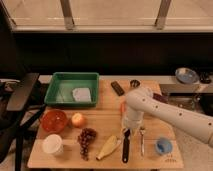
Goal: Wipe table surface with brush
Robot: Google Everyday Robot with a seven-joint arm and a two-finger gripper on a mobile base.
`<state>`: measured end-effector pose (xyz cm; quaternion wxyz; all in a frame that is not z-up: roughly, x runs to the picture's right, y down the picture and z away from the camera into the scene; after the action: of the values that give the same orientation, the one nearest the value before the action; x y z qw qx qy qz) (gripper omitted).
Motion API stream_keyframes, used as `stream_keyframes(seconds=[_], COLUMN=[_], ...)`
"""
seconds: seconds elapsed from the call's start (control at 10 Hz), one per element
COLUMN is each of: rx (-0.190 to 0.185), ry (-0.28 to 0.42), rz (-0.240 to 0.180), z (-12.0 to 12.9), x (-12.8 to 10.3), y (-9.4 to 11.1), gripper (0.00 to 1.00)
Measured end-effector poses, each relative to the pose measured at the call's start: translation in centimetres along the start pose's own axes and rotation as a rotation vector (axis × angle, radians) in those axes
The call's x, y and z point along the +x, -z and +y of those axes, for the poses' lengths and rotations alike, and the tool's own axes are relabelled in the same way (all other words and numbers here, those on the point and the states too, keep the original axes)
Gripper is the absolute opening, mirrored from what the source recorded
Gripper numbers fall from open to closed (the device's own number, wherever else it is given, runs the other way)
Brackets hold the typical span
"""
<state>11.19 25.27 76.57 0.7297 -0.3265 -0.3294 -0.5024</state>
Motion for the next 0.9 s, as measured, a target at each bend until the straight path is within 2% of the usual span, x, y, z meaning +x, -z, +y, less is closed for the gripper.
stream_keyframes(seconds=[0.2, 0.4, 0.6, 0.9], rx=[0.017, 0.022, 0.023, -0.009], ry=[0.032, 0.034, -0.015, -0.099], rz=[-0.016, -0.038, -0.043, -0.019], z=[-1.4, -1.0, 1.3, 4.8], x=[-0.9, -3.0, -4.4, -3.4], y=[-0.9, -1.8, -1.9, -0.9], gripper=[0.0, 0.0, 0.0, 0.0])
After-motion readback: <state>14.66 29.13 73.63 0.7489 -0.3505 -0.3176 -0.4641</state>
